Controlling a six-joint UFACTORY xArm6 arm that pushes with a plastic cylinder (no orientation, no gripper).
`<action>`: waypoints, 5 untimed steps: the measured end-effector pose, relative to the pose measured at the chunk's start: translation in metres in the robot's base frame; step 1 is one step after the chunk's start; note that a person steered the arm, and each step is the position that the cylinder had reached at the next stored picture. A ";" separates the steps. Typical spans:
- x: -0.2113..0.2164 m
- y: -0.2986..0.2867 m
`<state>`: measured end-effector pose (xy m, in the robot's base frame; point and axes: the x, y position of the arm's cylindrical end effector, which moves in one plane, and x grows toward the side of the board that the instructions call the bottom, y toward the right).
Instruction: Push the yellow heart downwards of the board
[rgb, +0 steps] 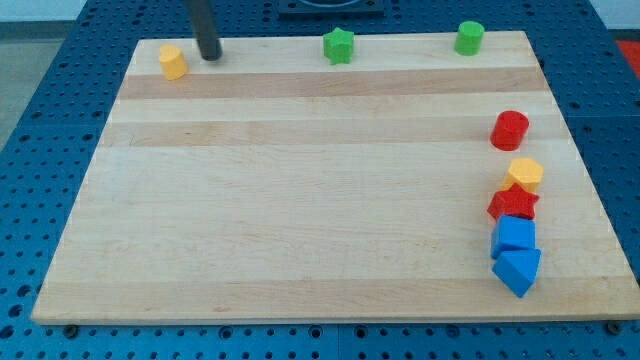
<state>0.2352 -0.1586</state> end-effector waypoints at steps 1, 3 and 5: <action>0.007 0.024; -0.044 0.000; -0.017 -0.056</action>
<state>0.2183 -0.2150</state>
